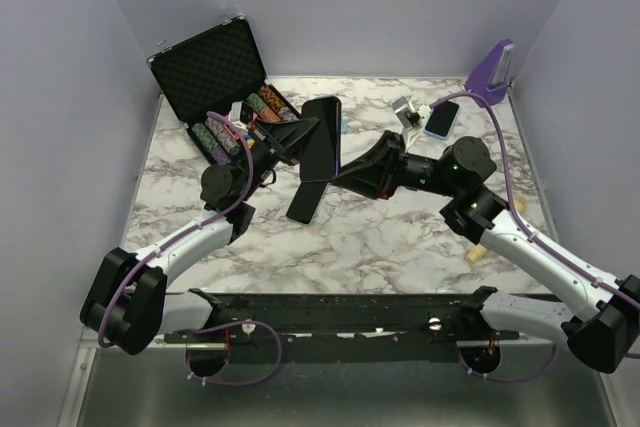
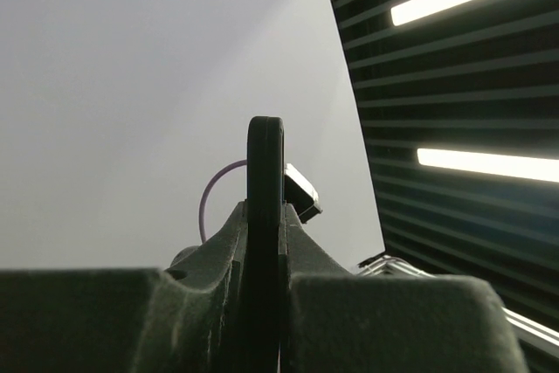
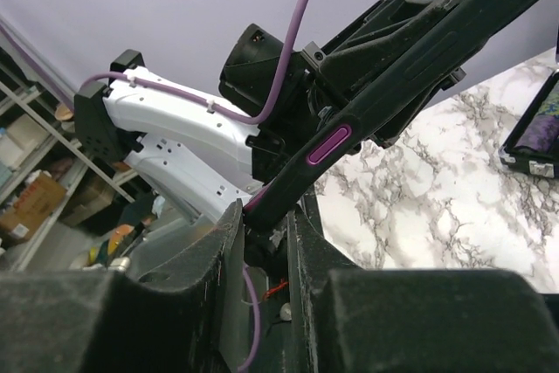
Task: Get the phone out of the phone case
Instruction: Remove the phone case from the phone.
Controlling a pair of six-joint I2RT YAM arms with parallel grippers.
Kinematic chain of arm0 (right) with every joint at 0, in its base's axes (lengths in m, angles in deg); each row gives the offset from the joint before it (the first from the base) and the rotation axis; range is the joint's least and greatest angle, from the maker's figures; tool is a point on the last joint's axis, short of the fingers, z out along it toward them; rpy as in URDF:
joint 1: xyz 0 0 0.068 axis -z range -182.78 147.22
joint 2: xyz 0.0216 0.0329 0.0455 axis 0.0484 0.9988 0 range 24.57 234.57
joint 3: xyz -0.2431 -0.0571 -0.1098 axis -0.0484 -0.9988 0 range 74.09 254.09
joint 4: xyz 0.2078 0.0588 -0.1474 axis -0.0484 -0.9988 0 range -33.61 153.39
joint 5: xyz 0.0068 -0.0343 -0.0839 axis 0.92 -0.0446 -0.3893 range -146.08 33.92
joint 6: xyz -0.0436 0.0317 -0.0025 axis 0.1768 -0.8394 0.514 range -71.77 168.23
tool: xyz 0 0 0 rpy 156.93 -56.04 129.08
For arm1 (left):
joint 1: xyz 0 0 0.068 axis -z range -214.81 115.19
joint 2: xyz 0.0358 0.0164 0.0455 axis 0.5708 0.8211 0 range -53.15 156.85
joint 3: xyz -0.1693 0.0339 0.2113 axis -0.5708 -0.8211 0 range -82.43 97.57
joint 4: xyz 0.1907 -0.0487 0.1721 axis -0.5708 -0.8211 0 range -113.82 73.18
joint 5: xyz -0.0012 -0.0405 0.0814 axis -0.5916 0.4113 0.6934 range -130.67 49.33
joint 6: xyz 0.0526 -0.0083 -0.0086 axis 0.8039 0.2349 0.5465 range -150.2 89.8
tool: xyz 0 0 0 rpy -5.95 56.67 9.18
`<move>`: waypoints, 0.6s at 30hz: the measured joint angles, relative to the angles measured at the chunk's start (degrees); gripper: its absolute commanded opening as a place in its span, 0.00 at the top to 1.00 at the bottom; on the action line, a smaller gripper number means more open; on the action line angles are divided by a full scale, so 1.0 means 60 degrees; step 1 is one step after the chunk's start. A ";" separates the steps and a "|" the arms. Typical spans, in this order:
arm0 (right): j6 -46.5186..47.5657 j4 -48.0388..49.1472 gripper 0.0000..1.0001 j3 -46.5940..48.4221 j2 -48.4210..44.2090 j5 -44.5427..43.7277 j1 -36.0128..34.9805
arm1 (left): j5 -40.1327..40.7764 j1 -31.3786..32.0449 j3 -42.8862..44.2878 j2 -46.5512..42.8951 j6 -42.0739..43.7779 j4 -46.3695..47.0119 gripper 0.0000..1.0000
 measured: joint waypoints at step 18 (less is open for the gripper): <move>0.0925 0.0947 0.99 -0.0113 0.0277 0.0867 -0.0004 | -0.0229 0.0055 0.0004 0.0069 -0.0550 0.0211 1.00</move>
